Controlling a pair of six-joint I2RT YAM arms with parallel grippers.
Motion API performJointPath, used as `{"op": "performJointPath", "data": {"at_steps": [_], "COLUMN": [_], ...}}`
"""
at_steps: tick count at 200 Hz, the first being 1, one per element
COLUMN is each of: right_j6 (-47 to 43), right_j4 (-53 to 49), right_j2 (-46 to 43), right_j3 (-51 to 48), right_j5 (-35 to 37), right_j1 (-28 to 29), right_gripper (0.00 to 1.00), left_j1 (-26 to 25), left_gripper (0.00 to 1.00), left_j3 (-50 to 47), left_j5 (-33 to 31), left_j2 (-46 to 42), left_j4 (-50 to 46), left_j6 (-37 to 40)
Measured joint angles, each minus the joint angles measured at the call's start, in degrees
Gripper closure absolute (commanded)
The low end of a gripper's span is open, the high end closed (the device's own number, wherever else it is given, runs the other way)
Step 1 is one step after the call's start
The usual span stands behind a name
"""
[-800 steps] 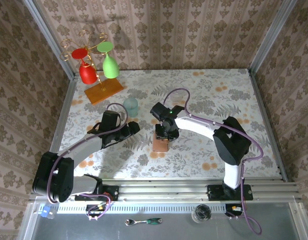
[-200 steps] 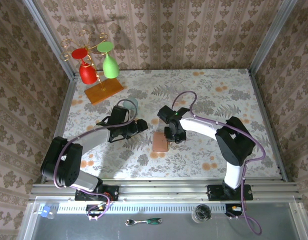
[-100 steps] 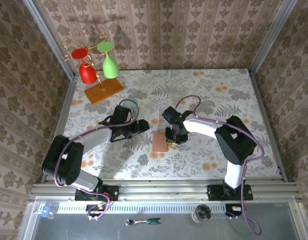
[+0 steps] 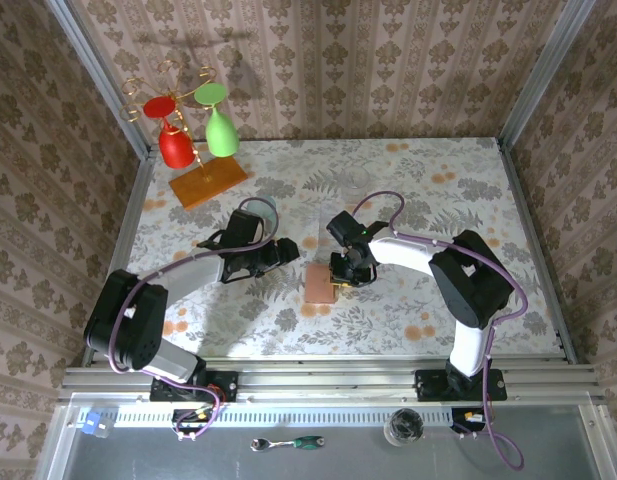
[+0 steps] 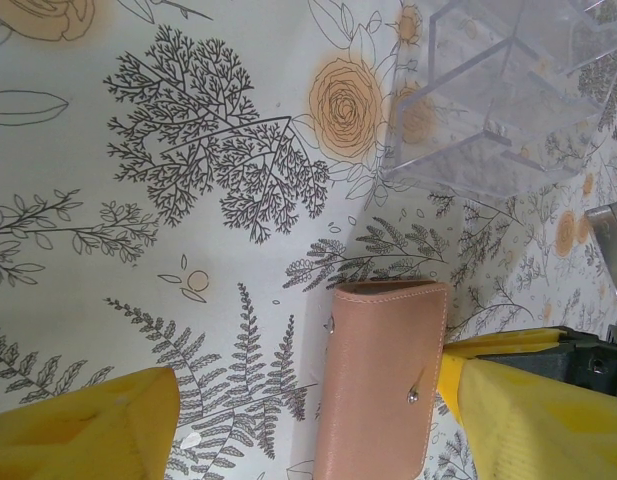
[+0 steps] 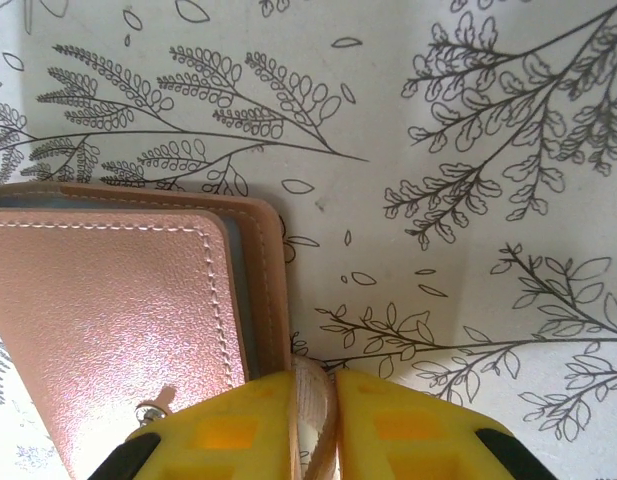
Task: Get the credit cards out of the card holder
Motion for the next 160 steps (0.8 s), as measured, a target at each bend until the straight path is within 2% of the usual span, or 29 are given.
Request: {"op": "performJointPath", "data": {"at_steps": [160], "right_j6": [0.4], "right_j4": [-1.1], "right_j2": [-1.0], "right_j3": [0.0], "right_j5": [0.0], "right_j1": [-0.3], "right_gripper": [0.95], "left_j1": [-0.2], "left_gripper": [0.26], "left_j3": [0.0], "left_j5": [0.0], "left_j2": [0.8], "left_j4": [0.0], "left_j6": [-0.4]}}
